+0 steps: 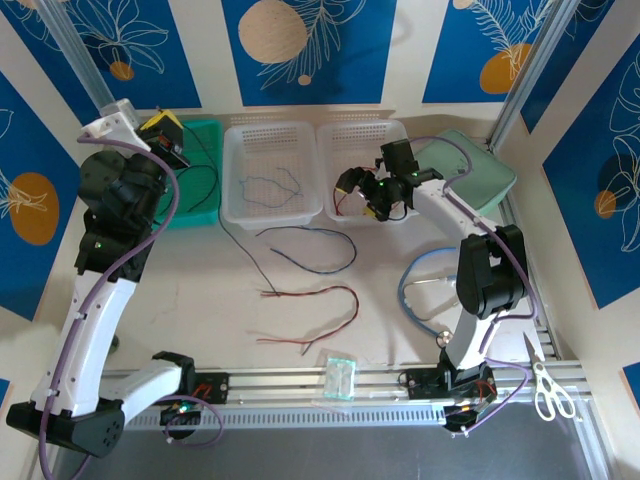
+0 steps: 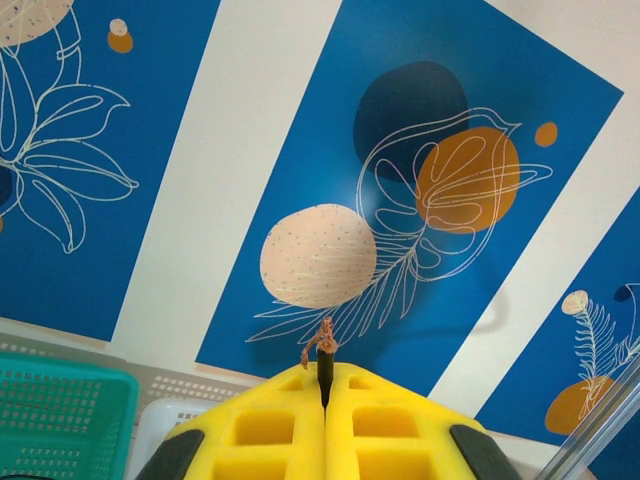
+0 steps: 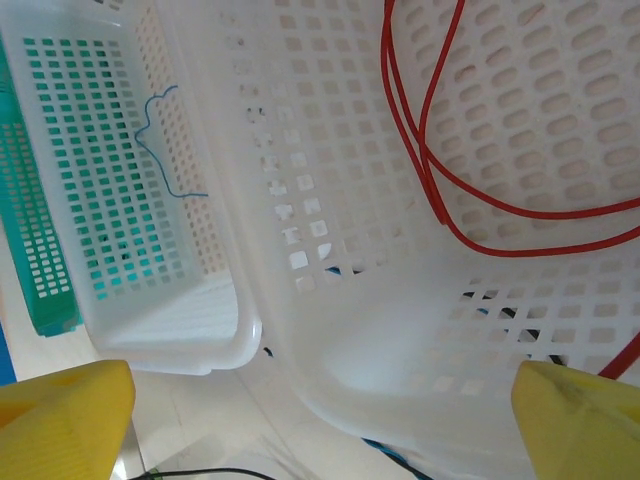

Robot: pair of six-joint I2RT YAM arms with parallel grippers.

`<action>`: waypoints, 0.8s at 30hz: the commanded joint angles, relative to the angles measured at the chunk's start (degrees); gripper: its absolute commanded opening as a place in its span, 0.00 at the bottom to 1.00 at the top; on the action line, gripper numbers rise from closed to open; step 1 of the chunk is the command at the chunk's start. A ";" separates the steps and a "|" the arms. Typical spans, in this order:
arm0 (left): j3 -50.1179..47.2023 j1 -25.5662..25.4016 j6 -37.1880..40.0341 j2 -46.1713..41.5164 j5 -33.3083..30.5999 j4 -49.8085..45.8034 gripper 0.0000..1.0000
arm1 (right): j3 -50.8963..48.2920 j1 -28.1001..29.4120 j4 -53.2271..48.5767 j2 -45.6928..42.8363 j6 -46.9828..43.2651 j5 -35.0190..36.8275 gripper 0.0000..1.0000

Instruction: Untangle the cables

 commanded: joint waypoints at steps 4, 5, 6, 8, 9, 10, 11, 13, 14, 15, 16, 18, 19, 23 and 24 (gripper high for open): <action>-0.75 0.35 -0.39 -0.90 0.74 1.35 0.00 | 2.15 -0.01 -0.52 3.51 0.60 -2.59 0.97; -0.80 0.39 -0.30 -0.99 0.65 1.40 0.00 | 2.54 0.08 -0.67 3.76 0.61 -2.60 0.97; -0.84 0.39 -0.34 -0.99 0.61 1.29 0.00 | 2.78 0.15 -0.70 4.04 0.54 -2.55 0.97; -0.93 0.40 -0.30 -1.09 0.67 1.28 0.00 | 3.99 0.30 -1.41 5.16 -0.04 -2.68 0.97; -0.92 0.41 -0.30 -1.13 0.62 1.28 0.00 | 4.77 0.26 -2.28 5.69 -0.45 -2.60 0.97; -0.91 0.39 -0.30 -1.16 0.69 1.28 0.00 | 5.80 0.34 -3.53 6.38 -1.00 -2.31 0.97; -0.82 0.36 -0.30 -1.17 0.69 1.29 0.00 | 6.96 0.55 -5.10 7.05 -1.88 -1.67 0.97; -0.80 0.35 -0.17 -1.18 0.61 1.18 0.00 | 10.10 0.98 -10.01 8.60 -4.33 0.81 0.97; -0.70 0.38 -0.04 -1.28 0.52 1.18 0.00 | 12.00 1.37 -13.09 9.63 -5.76 3.07 0.97; -0.75 0.40 0.05 -1.43 0.47 1.18 0.00 | 13.62 1.71 -15.39 10.36 -6.95 5.14 0.97; -0.75 0.40 0.12 -1.52 0.32 1.20 0.00 | 14.84 1.98 -17.51 11.18 -8.15 6.84 0.97; -0.75 0.38 0.29 -1.66 0.26 1.18 0.00 | 16.28 2.15 -20.15 12.50 -9.33 8.46 0.97; -0.75 0.42 0.38 -1.77 0.25 1.20 0.00 | 16.87 2.10 -21.07 13.19 -9.78 9.03 0.97; -0.75 0.40 0.75 -2.04 -0.01 1.09 0.00 | 23.36 2.54 -26.27 16.45 -12.95 11.15 0.98; -0.59 0.40 0.95 -2.05 0.06 1.01 0.00 | 24.99 2.59 -27.05 17.06 -13.61 11.09 0.98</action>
